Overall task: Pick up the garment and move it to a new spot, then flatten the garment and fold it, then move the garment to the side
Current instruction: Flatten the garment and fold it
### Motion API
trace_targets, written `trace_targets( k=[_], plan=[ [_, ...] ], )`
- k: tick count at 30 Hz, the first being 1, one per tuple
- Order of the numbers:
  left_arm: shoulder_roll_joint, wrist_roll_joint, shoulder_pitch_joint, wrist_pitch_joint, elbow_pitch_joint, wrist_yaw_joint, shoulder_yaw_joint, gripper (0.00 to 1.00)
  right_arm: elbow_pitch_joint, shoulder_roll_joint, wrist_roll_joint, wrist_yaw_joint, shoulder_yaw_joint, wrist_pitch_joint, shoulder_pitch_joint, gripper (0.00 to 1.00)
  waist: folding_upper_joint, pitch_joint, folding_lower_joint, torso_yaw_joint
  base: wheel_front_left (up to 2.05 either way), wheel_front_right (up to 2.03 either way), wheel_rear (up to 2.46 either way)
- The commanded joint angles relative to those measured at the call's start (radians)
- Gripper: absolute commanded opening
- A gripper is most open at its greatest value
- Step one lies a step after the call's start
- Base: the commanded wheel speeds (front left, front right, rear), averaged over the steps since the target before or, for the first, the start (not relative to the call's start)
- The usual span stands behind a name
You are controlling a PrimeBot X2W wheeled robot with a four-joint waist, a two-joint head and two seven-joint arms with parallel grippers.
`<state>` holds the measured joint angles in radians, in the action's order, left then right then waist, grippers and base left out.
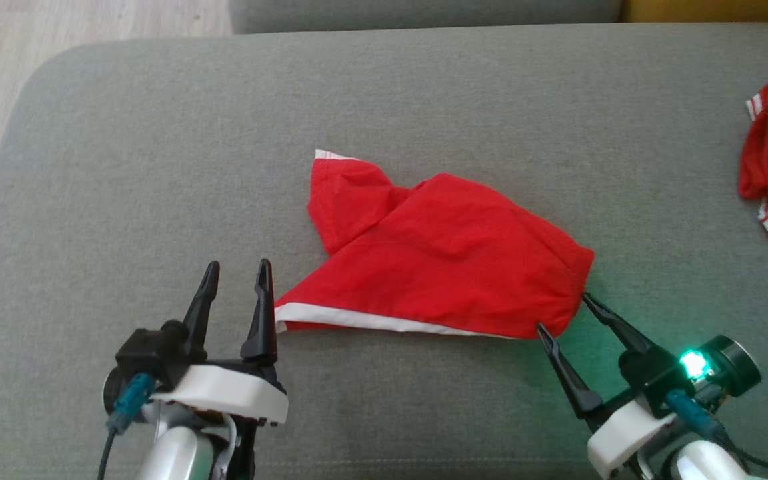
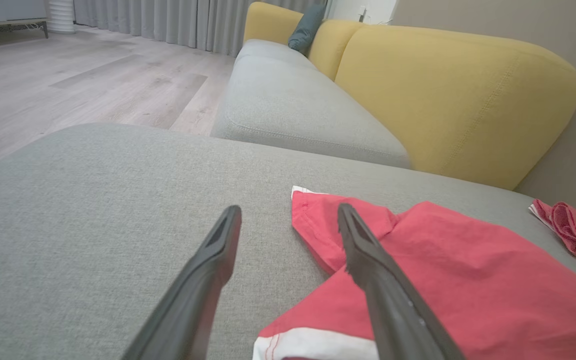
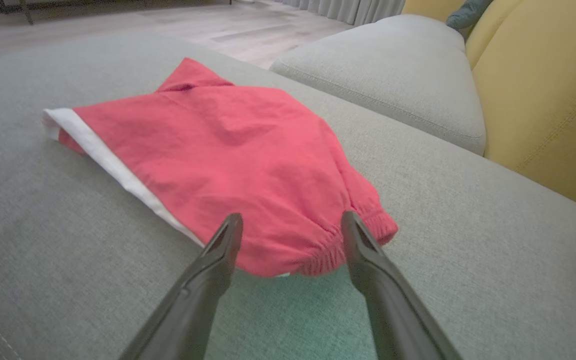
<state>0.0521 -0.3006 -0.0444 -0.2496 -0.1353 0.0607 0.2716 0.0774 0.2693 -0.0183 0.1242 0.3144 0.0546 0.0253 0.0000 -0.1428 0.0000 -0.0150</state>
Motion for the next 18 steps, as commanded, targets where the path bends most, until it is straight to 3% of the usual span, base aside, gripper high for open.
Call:
trace_targets(
  k=[1, 9, 11, 13, 14, 15, 18],
  plan=[
    [-0.002, 0.008, -0.038, -0.012, 0.029, -0.005, -0.036, 1.00, -0.034, 0.026, -0.013, 0.007, 0.022, -0.007, -0.019, 1.00, 0.0000, -0.005, 0.0000, -0.006, 0.00, 0.00, 0.00],
    [-0.002, 0.007, -0.050, -0.012, 0.025, -0.004, -0.038, 1.00, 0.021, 0.076, -0.029, 0.007, 0.074, -0.073, -0.049, 1.00, 0.0000, -0.021, 0.0000, -0.043, 0.00, 0.00, 0.00],
    [-0.002, 0.006, -0.051, -0.012, 0.025, -0.003, -0.038, 1.00, 0.033, 0.085, -0.030, 0.007, 0.080, -0.082, -0.060, 0.62, 0.0000, -0.024, 0.0000, -0.051, 0.00, 0.00, 0.00],
    [-0.002, 0.004, -0.052, -0.012, 0.025, -0.004, -0.039, 1.00, 0.042, 0.089, -0.028, 0.007, 0.083, -0.087, -0.071, 0.35, 0.0000, -0.027, 0.0000, -0.056, 0.00, 0.00, 0.00],
    [-0.002, 0.004, -0.053, -0.012, 0.025, -0.003, -0.039, 1.00, 0.045, 0.088, -0.027, 0.007, 0.084, -0.089, -0.076, 0.09, 0.0000, -0.027, 0.0000, -0.058, 0.00, 0.00, 0.00],
    [-0.002, 0.003, -0.053, -0.012, 0.025, -0.002, -0.039, 1.00, 0.047, 0.088, -0.026, 0.007, 0.085, -0.090, -0.081, 0.00, 0.0000, -0.028, 0.0000, -0.060, 0.00, 0.00, 0.00],
    [-0.002, 0.002, -0.054, -0.012, 0.025, -0.001, -0.039, 1.00, 0.043, 0.090, -0.026, 0.007, 0.083, -0.083, -0.099, 0.00, 0.0000, -0.027, 0.0000, -0.064, 0.00, 0.00, 0.00]
  ],
)
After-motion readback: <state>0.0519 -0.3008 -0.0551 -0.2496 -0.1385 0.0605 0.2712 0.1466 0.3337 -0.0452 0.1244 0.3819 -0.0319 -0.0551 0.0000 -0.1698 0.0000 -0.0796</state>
